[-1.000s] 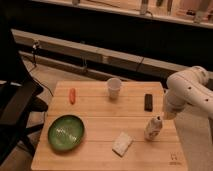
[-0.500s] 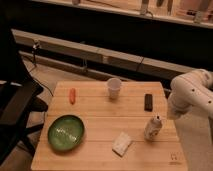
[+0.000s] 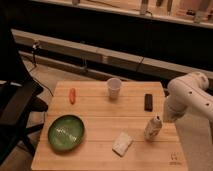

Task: Knock the bottle over

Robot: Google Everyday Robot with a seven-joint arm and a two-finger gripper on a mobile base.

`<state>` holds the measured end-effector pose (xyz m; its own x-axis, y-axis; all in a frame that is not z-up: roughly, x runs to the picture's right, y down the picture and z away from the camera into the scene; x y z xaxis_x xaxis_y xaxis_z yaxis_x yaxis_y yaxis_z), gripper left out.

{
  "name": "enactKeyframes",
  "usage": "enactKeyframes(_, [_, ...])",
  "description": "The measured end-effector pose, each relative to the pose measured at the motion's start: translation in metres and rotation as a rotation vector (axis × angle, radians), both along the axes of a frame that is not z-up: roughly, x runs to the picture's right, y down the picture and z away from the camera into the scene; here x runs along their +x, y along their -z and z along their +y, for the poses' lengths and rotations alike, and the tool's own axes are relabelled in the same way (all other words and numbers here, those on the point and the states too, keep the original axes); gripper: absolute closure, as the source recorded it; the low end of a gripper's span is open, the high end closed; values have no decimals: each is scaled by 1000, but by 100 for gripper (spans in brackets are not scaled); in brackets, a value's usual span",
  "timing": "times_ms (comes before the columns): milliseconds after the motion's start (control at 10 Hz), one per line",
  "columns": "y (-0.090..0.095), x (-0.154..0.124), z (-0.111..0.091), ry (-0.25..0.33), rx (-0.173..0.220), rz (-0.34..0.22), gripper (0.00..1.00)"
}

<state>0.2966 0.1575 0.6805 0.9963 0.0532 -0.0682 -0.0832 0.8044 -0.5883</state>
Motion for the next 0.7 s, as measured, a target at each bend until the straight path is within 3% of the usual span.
enactKeyframes(500, [30, -38, -4, 53, 38, -164, 100])
enactKeyframes(700, [37, -49, -5, 56, 55, -284, 100])
